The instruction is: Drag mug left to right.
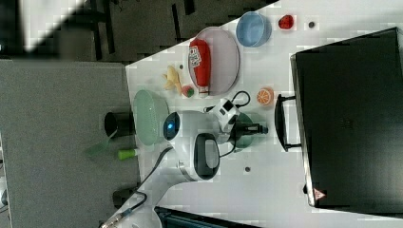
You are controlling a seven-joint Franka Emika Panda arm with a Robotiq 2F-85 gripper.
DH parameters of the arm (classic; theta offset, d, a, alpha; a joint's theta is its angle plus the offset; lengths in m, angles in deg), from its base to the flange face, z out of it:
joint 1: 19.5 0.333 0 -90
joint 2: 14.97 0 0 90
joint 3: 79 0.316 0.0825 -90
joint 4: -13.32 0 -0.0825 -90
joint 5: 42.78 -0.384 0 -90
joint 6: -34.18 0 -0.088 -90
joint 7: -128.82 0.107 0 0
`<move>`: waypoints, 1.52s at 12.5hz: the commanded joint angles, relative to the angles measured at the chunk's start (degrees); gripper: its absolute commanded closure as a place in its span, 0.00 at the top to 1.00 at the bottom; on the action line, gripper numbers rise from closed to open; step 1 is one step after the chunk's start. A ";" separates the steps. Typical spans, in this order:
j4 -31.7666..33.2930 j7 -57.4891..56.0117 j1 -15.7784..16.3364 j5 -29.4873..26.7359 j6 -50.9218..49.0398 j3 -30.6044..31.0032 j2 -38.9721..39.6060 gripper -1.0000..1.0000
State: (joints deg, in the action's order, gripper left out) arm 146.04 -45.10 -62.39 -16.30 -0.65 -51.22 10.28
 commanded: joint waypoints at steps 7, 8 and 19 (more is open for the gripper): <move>-6.81 -3.95 -1.25 -9.40 -13.77 4.12 -7.58 0.87; -8.71 -2.80 -1.21 -14.53 -16.68 5.72 -10.20 0.98; -30.78 41.97 -0.80 -29.57 -52.58 11.44 -33.04 1.00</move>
State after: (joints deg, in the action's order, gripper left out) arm 113.70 -12.67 -63.06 -45.39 -51.20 -39.91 -25.83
